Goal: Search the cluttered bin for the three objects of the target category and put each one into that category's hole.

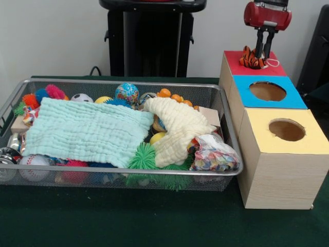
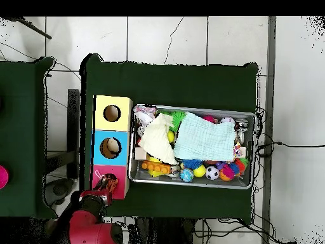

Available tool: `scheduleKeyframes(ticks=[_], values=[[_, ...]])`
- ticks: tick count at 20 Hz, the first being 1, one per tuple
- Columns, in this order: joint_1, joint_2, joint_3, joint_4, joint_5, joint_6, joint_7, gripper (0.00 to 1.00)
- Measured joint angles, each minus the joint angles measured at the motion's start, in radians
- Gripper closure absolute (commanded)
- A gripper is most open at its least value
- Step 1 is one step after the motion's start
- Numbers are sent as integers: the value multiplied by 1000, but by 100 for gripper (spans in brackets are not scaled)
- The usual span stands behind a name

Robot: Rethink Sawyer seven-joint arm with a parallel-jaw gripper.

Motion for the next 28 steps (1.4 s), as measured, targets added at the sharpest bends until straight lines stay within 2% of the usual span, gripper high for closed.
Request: scheduleKeyframes(ticks=[25,26,28], values=[[6,37,0,0,0,-59,0,100],[6,37,0,0,0,-59,0,0],[6,37,0,0,0,-59,0,0]])
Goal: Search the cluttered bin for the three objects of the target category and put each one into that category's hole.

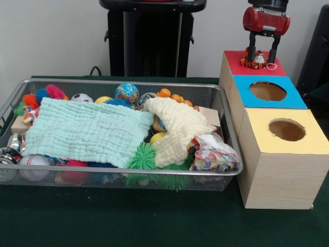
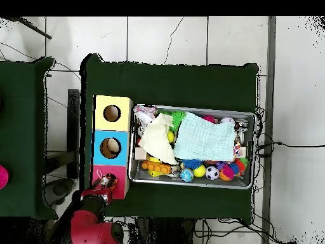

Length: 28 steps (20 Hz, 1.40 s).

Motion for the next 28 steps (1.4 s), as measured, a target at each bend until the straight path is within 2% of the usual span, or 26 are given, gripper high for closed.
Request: scheduleKeyframes(ticks=[15,23,28], values=[[0,-7,0,0,0,0,0,0],[0,-51,0,0,0,13,0,0],[-1,-98,1,1,0,57,0,0]])
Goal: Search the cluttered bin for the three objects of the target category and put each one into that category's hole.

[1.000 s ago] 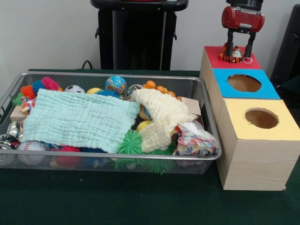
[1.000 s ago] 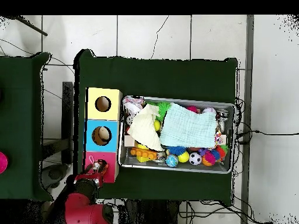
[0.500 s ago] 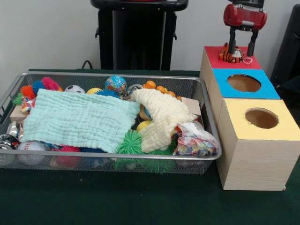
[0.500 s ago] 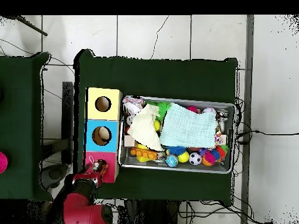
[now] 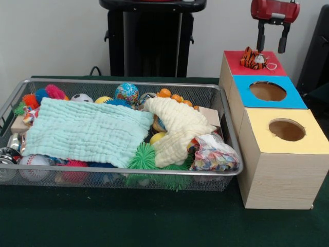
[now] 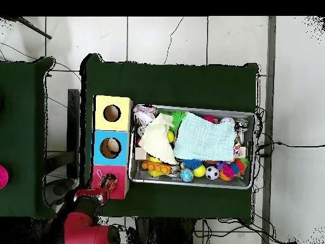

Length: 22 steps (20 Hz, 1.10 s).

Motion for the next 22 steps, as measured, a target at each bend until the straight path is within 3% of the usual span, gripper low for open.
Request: scheduleKeyframes(ticks=[22], values=[[-102,-40,65,65,-109,9,0,0]])
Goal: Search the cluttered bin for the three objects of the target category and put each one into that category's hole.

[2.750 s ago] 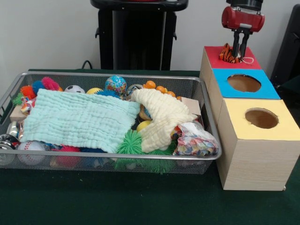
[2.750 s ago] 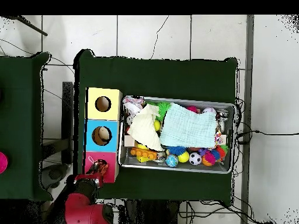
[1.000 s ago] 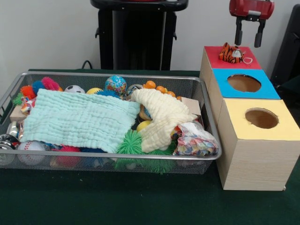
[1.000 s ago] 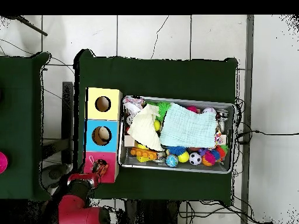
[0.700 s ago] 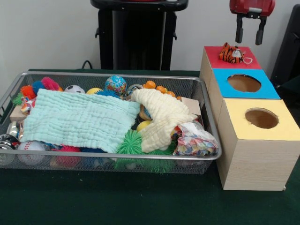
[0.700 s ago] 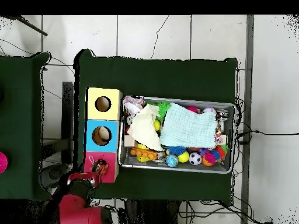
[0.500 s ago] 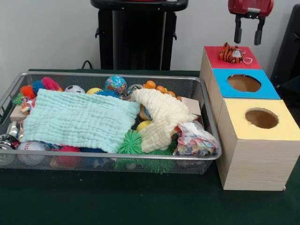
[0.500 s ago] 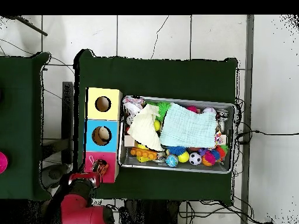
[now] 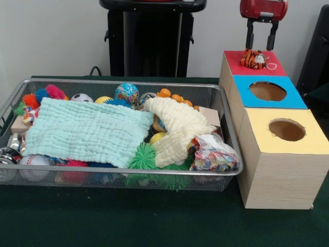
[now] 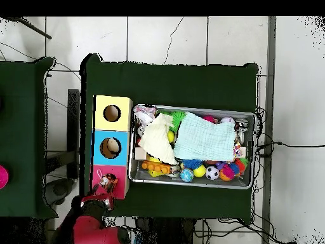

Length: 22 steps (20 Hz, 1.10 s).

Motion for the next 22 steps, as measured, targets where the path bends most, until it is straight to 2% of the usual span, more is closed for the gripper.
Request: scheduleKeyframes(ticks=[6,15,22], values=[[7,-9,0,17,-1,0,0,0],[46,-62,0,26,-1,12,0,0],[46,-69,0,27,-1,12,0,0]])
